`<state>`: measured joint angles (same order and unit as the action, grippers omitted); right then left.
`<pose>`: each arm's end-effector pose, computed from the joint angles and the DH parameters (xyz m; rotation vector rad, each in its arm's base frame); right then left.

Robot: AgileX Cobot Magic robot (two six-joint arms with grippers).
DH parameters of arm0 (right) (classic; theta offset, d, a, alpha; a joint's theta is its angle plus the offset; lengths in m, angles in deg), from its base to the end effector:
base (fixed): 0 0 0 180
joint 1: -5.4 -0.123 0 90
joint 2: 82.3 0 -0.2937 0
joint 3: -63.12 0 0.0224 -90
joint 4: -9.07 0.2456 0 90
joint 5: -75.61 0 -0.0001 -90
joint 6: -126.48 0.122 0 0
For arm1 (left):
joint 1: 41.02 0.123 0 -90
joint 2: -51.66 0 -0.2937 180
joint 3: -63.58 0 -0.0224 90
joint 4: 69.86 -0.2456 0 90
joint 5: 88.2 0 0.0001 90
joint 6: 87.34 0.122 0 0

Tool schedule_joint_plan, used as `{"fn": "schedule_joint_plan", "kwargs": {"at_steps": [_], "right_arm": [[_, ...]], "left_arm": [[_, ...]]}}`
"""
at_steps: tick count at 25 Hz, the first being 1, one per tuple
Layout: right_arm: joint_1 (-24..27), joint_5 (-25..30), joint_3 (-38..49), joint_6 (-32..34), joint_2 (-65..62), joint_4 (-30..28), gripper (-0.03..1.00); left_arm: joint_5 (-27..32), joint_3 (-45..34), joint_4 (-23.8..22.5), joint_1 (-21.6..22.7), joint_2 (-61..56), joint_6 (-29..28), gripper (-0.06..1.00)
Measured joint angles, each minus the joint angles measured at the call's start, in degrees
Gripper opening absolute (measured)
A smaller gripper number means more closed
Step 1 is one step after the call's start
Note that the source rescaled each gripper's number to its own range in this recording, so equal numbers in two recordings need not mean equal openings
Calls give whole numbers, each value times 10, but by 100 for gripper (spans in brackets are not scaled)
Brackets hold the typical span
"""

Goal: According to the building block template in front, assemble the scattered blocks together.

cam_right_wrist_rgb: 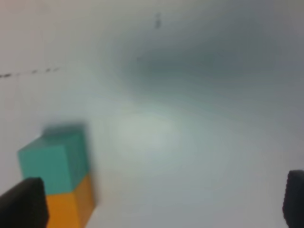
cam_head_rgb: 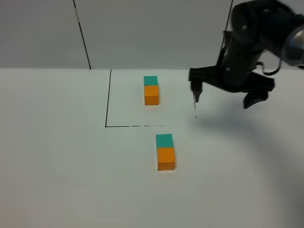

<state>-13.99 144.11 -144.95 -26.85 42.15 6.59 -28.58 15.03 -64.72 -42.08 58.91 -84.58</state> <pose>0.4209 0.1429 0.2425 0.1678 2.8759 0.0934 0.0089 -0.0096 0.2645 0.0706 2.0111 -0.0879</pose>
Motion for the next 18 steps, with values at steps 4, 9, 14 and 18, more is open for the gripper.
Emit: {"fn": "schedule_joint_plan", "kwargs": {"at_steps": [4,9,14,18], "right_arm": [[78,4,22,-28,-56,-16,100],[165,7,142,-48,-175,-37,100],[210,10,293,-79,-338,-45,100],[211,12,396,-102,-483,-44,100]], "left_arm": [[0,0,0,0,0,0,51],[0,0,0,0,0,0,51],[0,0,0,0,0,0,51],[0,0,0,0,0,0,51]]}}
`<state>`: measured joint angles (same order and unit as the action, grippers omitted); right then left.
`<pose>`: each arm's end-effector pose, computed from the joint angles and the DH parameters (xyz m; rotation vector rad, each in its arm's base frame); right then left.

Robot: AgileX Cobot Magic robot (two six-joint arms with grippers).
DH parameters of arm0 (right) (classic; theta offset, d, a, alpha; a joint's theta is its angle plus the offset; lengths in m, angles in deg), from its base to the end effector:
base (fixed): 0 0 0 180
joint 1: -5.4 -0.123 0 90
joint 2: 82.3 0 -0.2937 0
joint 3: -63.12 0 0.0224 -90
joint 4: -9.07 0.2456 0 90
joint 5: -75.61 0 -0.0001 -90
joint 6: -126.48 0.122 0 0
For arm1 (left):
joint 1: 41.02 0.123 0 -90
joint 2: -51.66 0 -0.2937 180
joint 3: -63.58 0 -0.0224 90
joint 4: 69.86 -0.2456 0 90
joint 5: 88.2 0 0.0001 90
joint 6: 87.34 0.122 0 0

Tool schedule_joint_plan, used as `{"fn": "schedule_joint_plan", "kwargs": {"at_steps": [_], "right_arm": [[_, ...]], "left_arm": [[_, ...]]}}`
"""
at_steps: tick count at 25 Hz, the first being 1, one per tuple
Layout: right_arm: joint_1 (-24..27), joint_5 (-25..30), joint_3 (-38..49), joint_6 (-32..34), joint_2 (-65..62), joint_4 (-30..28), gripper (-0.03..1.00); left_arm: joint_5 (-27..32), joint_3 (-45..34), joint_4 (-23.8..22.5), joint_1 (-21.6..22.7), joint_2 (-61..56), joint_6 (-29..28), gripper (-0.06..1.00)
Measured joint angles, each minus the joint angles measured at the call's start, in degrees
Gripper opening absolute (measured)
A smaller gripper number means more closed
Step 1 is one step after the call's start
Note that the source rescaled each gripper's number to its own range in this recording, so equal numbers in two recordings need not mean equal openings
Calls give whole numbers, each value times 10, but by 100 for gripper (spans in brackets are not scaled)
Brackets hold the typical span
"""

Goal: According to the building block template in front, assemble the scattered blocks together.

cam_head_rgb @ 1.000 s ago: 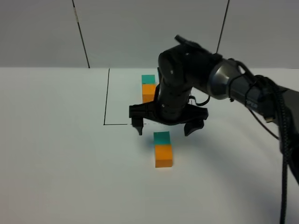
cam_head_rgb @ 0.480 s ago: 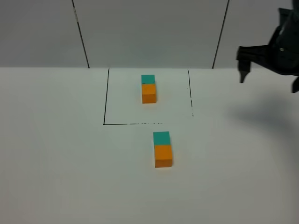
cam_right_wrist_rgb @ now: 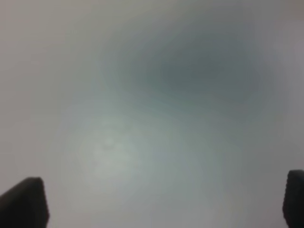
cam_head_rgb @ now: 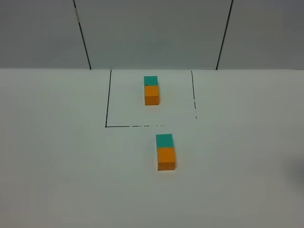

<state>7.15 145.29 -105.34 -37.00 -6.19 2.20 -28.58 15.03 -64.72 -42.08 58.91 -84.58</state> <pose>0.2203 -0.0204 0.3288 0.4081 2.7022 -0.0935 0.0089 -0.0096 0.2645 0.0706 2.0111 -0.0879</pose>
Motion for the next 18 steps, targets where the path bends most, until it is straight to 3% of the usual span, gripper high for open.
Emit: {"fn": "schedule_joint_plan", "kwargs": {"at_steps": [9,18], "right_arm": [[0,2,175,-44,-297,-1,100],[0,-23,263,-101,-522,38,100]], "left_arm": [[0,0,0,0,0,0,51],[0,0,0,0,0,0,51]]}}
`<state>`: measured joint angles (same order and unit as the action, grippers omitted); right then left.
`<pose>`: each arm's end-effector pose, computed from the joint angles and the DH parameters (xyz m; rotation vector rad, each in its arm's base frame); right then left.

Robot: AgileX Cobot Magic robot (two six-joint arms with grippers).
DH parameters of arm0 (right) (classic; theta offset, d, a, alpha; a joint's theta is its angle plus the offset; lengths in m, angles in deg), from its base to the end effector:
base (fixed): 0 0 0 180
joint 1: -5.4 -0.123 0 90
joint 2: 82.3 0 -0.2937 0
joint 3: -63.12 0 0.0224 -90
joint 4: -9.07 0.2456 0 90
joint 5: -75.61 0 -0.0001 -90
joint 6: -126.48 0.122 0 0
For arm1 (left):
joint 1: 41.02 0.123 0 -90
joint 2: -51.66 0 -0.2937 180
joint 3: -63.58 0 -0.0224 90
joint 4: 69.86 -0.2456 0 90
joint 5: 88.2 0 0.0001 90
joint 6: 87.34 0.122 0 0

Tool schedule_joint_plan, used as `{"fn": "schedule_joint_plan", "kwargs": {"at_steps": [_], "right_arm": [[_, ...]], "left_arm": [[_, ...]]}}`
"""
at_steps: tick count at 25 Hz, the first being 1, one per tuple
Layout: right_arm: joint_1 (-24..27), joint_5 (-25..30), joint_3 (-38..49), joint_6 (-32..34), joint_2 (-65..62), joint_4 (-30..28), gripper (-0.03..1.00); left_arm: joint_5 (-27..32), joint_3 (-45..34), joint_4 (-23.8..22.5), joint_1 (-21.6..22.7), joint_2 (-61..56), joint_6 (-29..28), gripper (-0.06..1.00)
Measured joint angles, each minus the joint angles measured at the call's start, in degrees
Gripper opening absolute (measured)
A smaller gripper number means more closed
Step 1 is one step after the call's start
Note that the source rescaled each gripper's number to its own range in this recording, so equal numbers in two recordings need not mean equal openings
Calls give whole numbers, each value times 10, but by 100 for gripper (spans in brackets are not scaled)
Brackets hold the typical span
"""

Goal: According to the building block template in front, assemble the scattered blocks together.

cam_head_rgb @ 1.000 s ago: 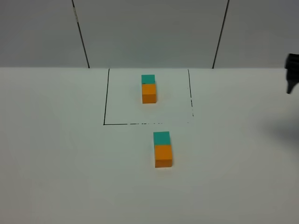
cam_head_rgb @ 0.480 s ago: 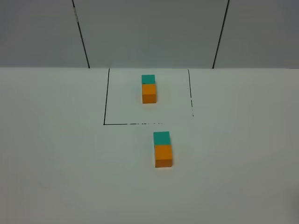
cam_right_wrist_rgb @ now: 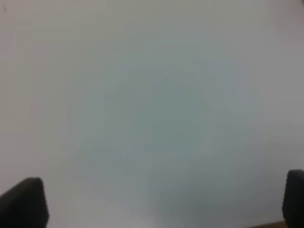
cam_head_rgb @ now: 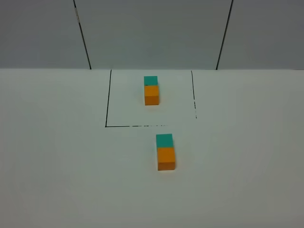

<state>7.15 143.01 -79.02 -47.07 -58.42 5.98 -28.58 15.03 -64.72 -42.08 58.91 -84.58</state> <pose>0.0314 -0.0070 0.3010 0.1644 2.2465 -0.0232 0.0089 -0.0096 0.2645 0.0706 2.0111 -0.0879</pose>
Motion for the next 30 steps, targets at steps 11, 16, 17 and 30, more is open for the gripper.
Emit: {"fn": "schedule_joint_plan", "kwargs": {"at_steps": [11,16,17,30], "right_arm": [[0,-39,75,-65,-165,18,99],[0,-49,100,-89,-168,65,94],[0,-50,100,-91,-168,70,93],[-26,-62,110,-103,-168,79,86]], "left_arm": [[0,0,0,0,0,0,51],[0,0,0,0,0,0,51],[0,0,0,0,0,0,51],[0,0,0,0,0,0,51]]}}
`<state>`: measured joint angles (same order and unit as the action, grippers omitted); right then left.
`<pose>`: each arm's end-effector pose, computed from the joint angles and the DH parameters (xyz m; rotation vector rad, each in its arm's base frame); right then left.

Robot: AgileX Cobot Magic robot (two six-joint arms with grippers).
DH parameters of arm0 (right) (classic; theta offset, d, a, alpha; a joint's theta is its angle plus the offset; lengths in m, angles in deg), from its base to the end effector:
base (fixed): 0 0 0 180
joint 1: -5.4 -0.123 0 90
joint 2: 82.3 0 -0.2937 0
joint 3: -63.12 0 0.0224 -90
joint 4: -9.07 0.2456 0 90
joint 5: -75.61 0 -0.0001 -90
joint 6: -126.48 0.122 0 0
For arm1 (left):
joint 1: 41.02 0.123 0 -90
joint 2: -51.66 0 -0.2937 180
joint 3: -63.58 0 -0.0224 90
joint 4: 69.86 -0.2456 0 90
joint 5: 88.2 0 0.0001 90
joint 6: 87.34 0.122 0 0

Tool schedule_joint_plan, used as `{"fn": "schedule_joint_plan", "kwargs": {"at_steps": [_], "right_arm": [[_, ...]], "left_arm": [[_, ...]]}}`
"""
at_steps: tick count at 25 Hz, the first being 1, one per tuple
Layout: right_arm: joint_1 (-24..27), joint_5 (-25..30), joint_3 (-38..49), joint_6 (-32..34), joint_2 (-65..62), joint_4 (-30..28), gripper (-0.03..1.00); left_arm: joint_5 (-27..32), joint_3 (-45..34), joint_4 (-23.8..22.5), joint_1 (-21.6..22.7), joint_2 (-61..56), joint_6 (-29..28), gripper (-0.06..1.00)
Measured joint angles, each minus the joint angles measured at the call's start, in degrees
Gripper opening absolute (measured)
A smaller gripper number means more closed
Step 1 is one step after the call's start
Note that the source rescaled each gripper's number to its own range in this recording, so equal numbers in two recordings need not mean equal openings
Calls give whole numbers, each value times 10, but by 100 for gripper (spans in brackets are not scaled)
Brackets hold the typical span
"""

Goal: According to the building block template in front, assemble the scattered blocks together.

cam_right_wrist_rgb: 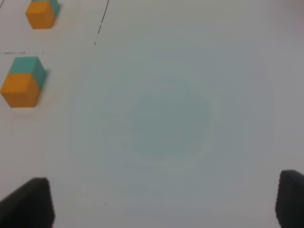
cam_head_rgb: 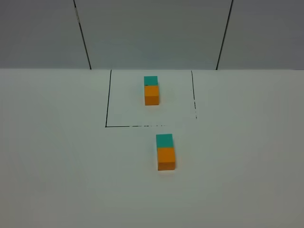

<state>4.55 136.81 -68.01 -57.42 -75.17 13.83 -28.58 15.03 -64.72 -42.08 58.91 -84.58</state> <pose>0.0078 0.0090 0.2598 -0.0892 2.0414 0.0662 0.0089 -0.0096 0.2645 0.0706 2.0111 -0.0879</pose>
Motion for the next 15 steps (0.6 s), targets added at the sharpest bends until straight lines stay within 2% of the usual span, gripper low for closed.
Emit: {"fn": "schedule_joint_plan", "kwargs": {"at_steps": [15], "right_arm": [[0,-3,1,6,0,-3,82]], "left_arm": [[0,0,0,0,0,0,51]]}}
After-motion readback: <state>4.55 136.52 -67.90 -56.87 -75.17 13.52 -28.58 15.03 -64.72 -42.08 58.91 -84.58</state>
